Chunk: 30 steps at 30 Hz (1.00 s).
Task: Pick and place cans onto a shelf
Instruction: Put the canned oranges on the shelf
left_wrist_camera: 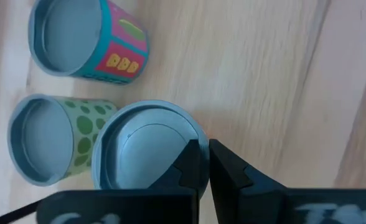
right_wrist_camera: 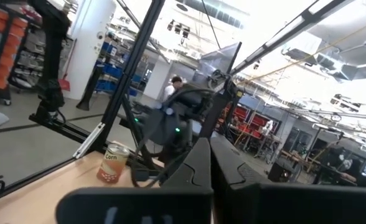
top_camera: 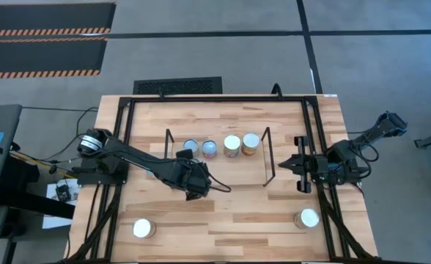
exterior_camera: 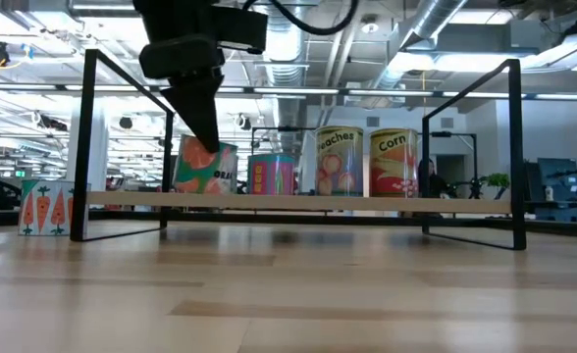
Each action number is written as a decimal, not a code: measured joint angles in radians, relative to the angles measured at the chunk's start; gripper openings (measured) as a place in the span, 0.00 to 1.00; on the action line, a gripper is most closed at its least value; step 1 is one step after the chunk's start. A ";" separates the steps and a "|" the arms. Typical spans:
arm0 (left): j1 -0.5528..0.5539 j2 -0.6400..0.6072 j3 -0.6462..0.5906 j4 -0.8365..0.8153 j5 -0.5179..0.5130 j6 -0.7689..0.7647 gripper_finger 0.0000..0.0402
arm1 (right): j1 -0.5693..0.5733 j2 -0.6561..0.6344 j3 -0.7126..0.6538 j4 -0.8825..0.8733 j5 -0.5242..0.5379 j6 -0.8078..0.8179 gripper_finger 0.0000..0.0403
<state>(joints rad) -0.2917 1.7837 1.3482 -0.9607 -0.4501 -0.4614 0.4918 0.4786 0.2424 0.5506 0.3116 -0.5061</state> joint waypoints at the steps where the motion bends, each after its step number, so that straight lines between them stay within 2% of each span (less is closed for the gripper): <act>1: 0.004 -0.011 -0.011 0.004 0.009 -0.008 0.00 | 0.004 0.000 0.000 0.003 0.000 -0.005 0.01; 10: 0.031 -0.037 -0.061 0.040 0.004 -0.022 0.05 | 0.019 0.000 0.000 0.008 0.001 -0.018 0.01; 30: 0.035 -0.043 -0.063 0.020 -0.004 -0.005 0.15 | 0.019 0.000 0.000 0.007 0.002 -0.018 0.01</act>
<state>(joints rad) -0.2569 1.7402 1.2852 -0.9408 -0.4541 -0.4667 0.5106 0.4786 0.2424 0.5576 0.3138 -0.5240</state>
